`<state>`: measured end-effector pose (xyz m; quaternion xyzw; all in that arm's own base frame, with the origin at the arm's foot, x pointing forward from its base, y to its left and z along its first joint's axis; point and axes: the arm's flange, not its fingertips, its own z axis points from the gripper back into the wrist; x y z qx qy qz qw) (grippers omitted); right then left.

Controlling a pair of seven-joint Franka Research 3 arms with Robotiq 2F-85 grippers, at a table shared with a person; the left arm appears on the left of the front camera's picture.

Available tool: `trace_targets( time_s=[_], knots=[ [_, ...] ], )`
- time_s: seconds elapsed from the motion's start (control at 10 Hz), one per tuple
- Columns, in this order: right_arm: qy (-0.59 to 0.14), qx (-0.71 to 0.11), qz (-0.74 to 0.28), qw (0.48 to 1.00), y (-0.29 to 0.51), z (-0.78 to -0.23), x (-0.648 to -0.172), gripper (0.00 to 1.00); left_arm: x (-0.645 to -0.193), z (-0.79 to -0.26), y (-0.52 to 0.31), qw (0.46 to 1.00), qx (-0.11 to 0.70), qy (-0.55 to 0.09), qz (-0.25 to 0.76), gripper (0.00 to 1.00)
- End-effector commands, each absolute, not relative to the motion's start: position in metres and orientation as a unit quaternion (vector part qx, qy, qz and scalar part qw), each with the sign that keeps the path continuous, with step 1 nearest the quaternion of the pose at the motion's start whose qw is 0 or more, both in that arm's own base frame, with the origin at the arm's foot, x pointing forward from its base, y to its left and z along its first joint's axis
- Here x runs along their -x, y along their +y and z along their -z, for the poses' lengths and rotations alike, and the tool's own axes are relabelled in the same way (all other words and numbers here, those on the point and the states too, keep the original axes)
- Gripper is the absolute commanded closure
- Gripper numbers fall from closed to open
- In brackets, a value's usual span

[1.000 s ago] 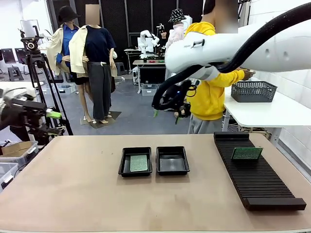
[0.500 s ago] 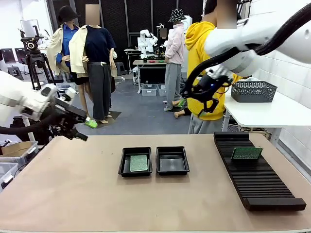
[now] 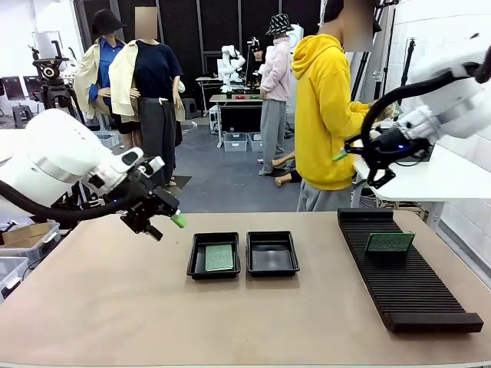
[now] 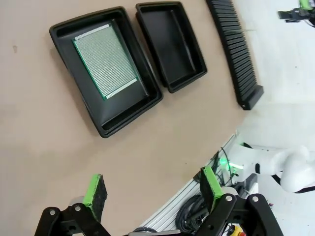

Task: Inspect and transfer BCBs to ESD trays.
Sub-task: Pick up the ESD tray and place it on the left side of the table.

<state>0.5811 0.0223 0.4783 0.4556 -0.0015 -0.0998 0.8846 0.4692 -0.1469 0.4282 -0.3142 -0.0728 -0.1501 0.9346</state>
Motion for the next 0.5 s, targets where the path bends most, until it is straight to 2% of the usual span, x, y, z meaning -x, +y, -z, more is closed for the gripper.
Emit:
trace_targets(
  time_s=[0.0, 0.4],
  knots=[
    [-0.007, -0.503, 0.101, 0.858, -0.003, -0.473, -0.561, 0.00, -0.479, -0.427, -0.168, 0.950, 0.266, -0.062, 0.148, 0.00],
    [-0.027, -0.544, 0.134, 0.828, -0.051, -0.461, -0.526, 0.00, -0.482, -0.405, -0.199, 0.966, 0.201, -0.060, 0.152, 0.00]
  ],
)
